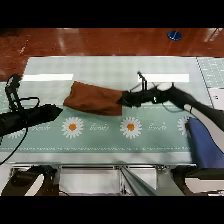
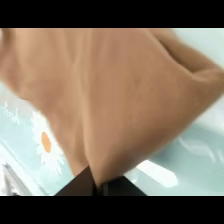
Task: Fold the shirts.
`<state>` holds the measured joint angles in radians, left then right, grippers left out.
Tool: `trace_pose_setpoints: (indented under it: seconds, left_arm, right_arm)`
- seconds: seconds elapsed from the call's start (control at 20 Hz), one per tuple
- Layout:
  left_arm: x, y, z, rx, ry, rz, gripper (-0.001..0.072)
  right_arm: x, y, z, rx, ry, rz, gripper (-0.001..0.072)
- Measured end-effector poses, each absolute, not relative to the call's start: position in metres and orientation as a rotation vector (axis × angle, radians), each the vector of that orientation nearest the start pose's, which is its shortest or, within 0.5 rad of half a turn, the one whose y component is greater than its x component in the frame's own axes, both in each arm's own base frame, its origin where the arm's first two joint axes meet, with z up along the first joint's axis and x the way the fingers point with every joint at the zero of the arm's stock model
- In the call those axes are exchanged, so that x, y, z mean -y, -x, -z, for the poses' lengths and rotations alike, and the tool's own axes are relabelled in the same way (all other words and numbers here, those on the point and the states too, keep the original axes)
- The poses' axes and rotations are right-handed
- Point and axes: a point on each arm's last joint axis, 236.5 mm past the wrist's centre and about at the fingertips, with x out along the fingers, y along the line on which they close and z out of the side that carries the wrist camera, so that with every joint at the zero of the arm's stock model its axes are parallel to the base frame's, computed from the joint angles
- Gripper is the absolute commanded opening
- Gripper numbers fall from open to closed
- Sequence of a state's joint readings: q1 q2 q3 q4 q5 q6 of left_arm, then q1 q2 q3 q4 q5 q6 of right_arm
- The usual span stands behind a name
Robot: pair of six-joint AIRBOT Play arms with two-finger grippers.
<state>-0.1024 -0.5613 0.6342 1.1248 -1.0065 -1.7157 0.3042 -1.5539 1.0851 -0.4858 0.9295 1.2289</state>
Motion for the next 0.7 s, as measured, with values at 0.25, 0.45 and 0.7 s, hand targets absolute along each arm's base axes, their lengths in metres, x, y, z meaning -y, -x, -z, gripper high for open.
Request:
trace_pose_setpoints:
  seconds: [0.25,0.45,0.7]
  left_arm:
    - [0.114,-0.261,-0.07,-0.966,0.482,0.264,0.0022]
    - [0.116,-0.259,-0.07,-0.963,0.446,0.289,0.0022]
    - [0.117,-0.258,-0.064,-0.965,0.398,0.312,0.0022]
  right_arm:
    - [-0.252,-0.431,-0.096,-1.049,-0.387,-0.673,0.002]
    - [-0.18,-0.448,-0.177,-0.935,-0.313,-0.561,0.002]
    - [-0.05,-0.43,-0.228,-0.898,-0.386,-0.304,0.0018]
